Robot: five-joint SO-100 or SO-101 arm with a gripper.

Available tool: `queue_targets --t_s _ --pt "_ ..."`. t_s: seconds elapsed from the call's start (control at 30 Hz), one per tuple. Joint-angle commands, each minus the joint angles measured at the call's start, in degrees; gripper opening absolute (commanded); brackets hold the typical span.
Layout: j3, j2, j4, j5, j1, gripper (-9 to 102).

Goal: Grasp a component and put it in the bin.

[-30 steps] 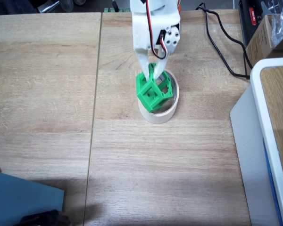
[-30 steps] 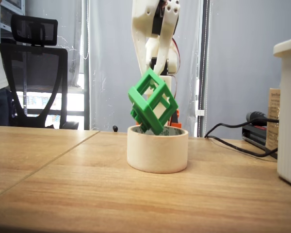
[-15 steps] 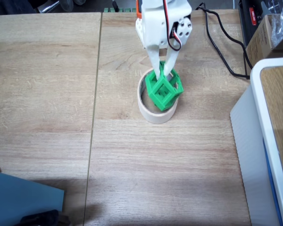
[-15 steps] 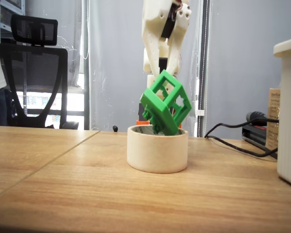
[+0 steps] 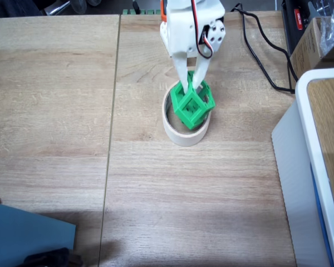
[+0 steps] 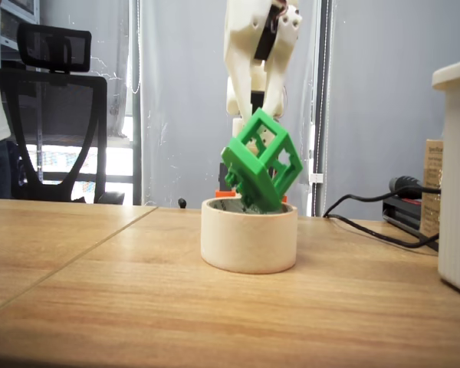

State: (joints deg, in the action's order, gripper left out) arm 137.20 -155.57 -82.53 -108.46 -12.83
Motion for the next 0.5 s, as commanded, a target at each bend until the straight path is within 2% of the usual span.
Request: queue_targets --t_s 0.0,0.47 --pt "-0.4 -2.2 -0.2 0.4 -0.4 1" --pt "1.8 -2.5 -0.2 0.4 -0.3 12"
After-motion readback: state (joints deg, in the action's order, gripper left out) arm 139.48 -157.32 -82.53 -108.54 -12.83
